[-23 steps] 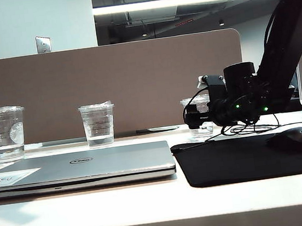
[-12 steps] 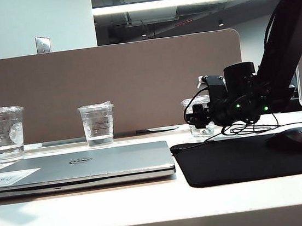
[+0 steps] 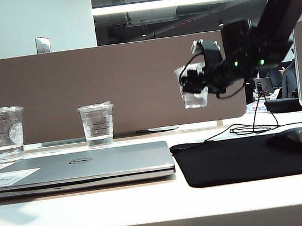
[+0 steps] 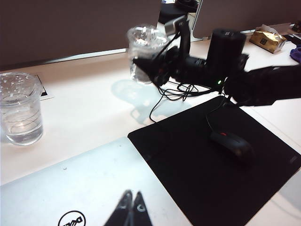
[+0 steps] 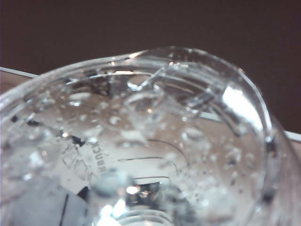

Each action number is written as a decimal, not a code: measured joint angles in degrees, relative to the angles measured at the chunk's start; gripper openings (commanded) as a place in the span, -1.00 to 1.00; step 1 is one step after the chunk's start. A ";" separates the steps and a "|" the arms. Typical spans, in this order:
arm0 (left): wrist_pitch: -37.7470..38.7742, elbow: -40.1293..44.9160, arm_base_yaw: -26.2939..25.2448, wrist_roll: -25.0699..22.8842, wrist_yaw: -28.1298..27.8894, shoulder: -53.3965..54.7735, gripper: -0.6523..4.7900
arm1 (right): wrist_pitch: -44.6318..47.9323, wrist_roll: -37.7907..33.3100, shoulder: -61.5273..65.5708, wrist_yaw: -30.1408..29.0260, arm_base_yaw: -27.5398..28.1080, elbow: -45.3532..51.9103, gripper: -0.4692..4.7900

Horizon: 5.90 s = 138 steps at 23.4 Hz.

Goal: Pick up the coffee cup on the right and place it on the right side of the laptop.

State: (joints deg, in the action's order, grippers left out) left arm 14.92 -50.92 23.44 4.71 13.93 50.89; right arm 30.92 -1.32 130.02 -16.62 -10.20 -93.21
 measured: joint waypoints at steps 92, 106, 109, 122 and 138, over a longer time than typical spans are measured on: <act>0.37 0.00 -0.02 0.00 0.00 0.02 -0.78 | 34.32 -0.35 -24.87 -2.45 -5.92 66.25 1.00; 0.35 0.00 -0.02 0.00 0.00 0.00 -0.78 | 34.27 -0.37 -39.04 0.13 -5.90 79.54 -0.45; 0.35 0.00 -0.02 0.00 0.00 0.00 -0.78 | 34.16 -0.33 -43.17 1.31 -5.90 81.99 -0.85; 0.35 0.00 -0.02 0.00 0.00 0.00 -0.78 | 15.04 -0.13 -67.52 7.80 -5.86 84.24 -0.85; 0.35 0.00 -0.02 0.00 0.00 0.00 -0.78 | -19.41 2.64 -97.61 15.82 -5.84 84.32 -0.85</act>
State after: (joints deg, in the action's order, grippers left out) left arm 15.27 -50.92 23.42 4.71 13.93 50.89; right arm 11.51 1.32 32.40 -0.80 -16.03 -8.88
